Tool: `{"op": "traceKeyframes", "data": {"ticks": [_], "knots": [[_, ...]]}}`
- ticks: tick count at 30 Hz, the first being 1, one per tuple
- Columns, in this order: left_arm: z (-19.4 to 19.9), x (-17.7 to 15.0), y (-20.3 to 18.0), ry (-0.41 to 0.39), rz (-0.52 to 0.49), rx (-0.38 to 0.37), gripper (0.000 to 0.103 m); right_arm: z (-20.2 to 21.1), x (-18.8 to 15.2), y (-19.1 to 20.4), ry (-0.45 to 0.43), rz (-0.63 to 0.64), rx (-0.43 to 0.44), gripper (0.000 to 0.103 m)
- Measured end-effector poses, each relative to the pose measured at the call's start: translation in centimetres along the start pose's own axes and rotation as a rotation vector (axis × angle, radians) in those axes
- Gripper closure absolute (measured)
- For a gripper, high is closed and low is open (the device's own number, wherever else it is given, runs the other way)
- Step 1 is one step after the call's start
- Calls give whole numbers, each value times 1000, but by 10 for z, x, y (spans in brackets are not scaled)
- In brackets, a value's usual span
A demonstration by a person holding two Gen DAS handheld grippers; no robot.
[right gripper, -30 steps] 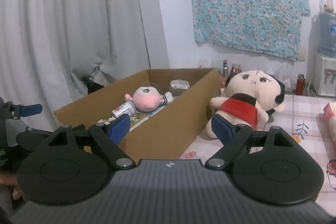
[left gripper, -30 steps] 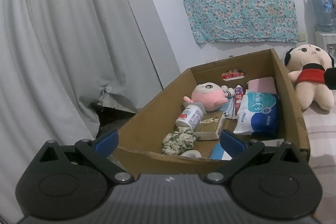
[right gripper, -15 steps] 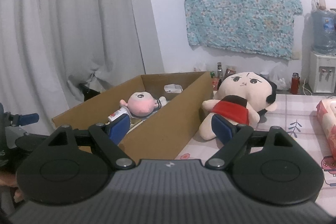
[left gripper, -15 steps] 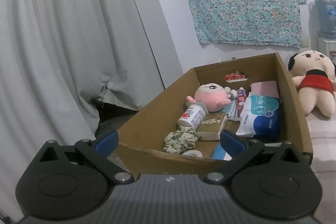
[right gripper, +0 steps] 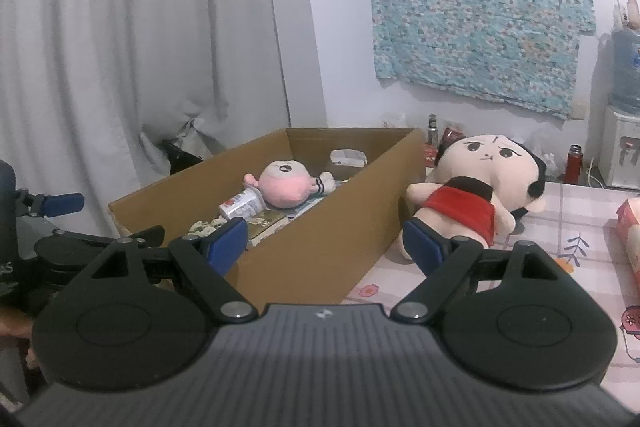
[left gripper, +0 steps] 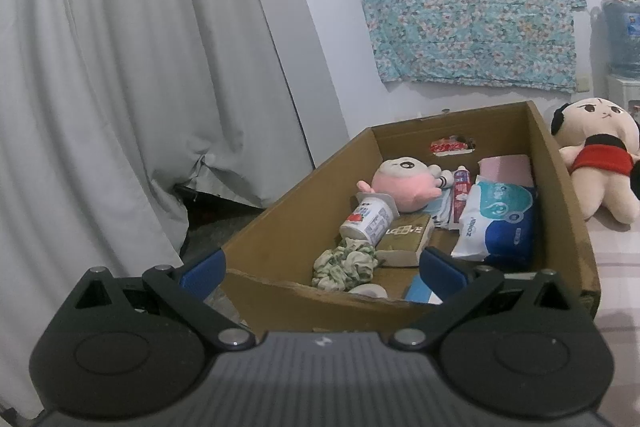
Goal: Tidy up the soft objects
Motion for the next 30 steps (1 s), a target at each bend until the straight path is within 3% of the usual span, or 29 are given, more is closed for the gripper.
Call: {"op": "traceKeyframes", "data": {"ticks": [15, 21, 30], "knots": [[1, 0, 0, -20, 25, -14, 0, -6, -6, -5, 26, -35, -2, 17], [-9, -2, -3, 33, 34, -40, 0, -7, -6, -5, 26, -34, -10, 17], [-7, -4, -5, 34, 22, -39, 0, -7, -4, -6, 22, -39, -3, 17]]}}
Point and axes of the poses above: each gripper's, at about its wrist camera, not at the fingertips, and z roughly against the way its jaws point, y to its left, x to its top, the point moved 10 cm from there along -z, roughly the way its jaws point, and after that the axes turned 11 degrees about y, right-handed, at the moved point
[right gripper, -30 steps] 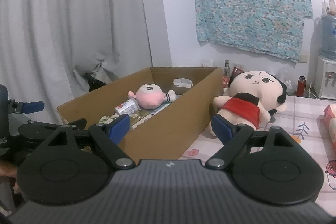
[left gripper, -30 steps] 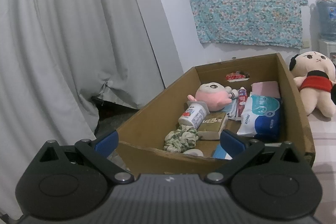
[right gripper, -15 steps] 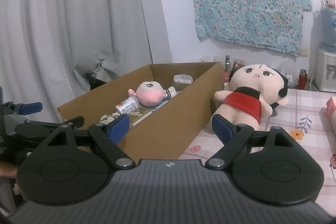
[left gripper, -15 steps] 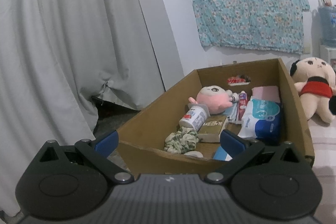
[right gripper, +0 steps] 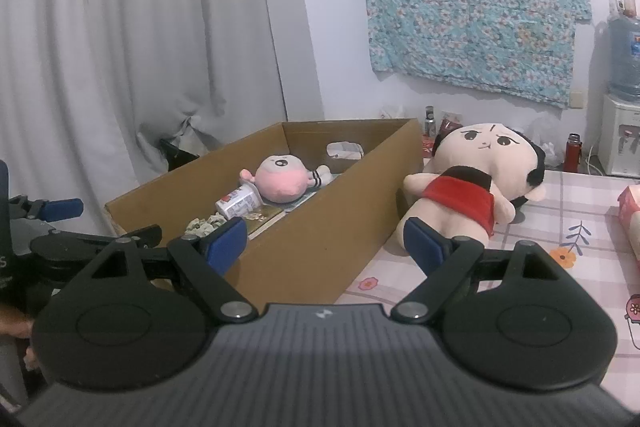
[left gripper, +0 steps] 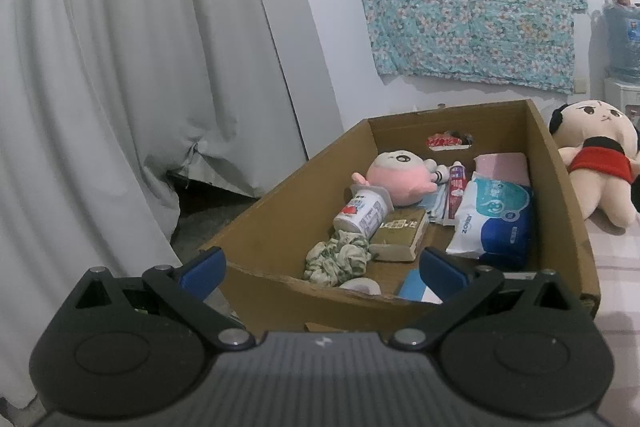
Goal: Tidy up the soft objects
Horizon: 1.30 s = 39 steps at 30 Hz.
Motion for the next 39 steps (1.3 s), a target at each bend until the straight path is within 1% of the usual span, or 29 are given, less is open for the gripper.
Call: {"op": "traceKeyframes", "data": {"ticks": [8, 18, 25, 39], "knots": [[-2, -1, 5, 26, 17, -10, 0, 0, 2, -1, -4, -2, 1, 17], [-5, 1, 5, 26, -3, -7, 0, 2, 5, 0, -12, -3, 5, 17], [-6, 2, 6, 27, 5, 9, 0, 3, 6, 1, -10, -14, 22, 17], [-3, 3, 2, 24, -7, 16, 0, 4, 5, -2, -12, -25, 21, 17]]}}
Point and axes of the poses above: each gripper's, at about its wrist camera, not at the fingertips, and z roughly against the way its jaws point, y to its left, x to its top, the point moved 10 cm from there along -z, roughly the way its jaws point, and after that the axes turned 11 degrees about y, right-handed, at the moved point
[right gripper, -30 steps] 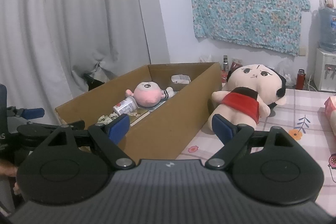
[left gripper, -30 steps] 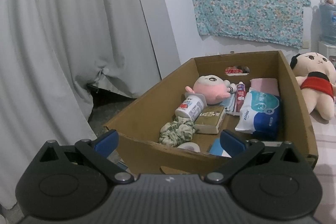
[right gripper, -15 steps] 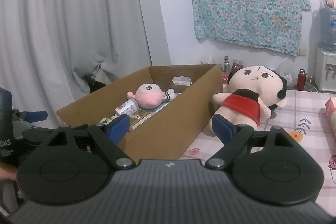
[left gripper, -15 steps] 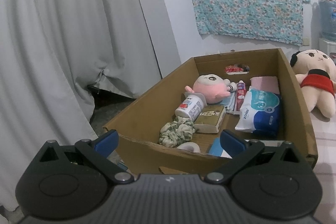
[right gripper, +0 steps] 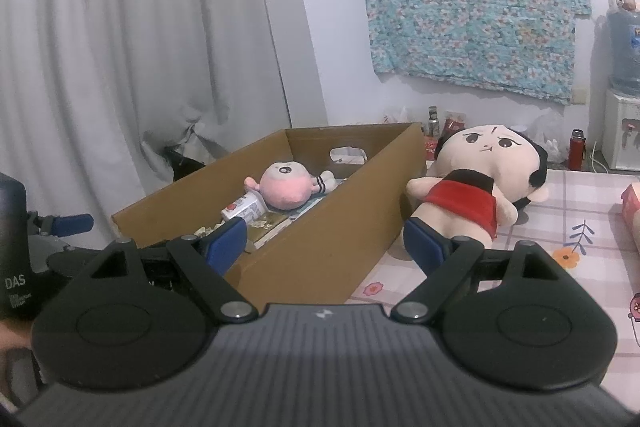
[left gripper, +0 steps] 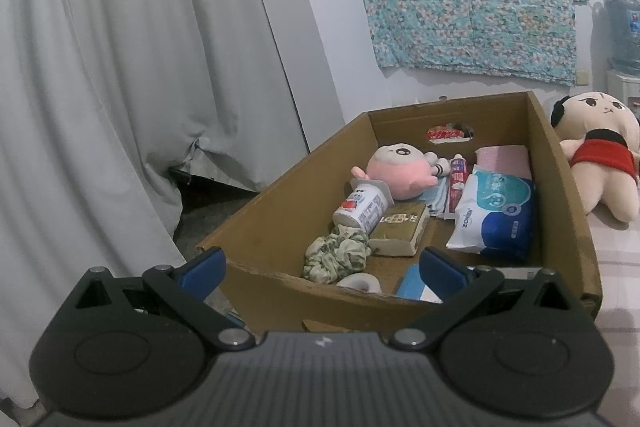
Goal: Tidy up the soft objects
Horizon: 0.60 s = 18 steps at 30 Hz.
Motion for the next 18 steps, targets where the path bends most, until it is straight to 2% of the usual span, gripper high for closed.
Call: {"op": "traceKeyframes", "data": {"ticks": [18], "knots": [[1, -2, 1, 19, 22, 18, 0, 2, 1, -12, 0, -31, -3, 17]]}}
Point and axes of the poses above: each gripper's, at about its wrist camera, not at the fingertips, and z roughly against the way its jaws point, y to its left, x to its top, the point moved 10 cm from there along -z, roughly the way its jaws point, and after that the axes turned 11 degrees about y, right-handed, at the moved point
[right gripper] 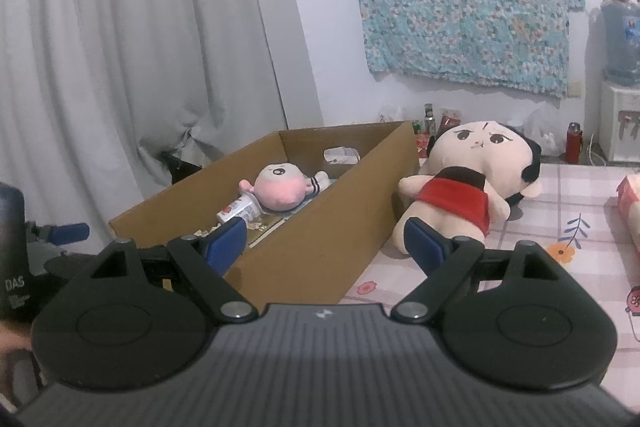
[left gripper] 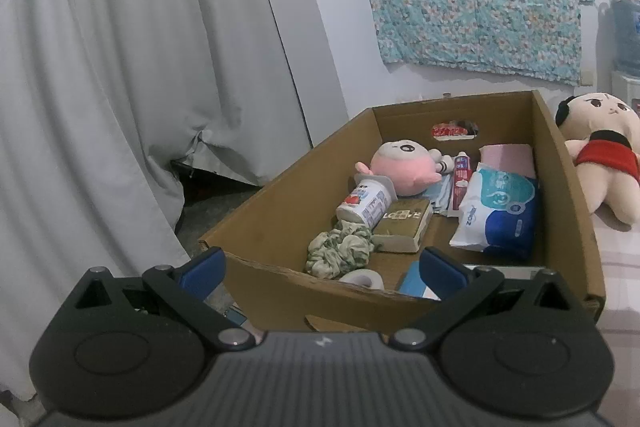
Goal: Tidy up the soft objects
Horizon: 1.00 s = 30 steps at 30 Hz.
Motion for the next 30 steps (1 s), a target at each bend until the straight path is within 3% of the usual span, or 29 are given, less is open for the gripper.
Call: {"op": "traceKeyframes", "data": {"ticks": [30], "knots": [[4, 1, -4, -16, -16, 3, 0, -4, -3, -5, 7, 5, -14, 17]]}}
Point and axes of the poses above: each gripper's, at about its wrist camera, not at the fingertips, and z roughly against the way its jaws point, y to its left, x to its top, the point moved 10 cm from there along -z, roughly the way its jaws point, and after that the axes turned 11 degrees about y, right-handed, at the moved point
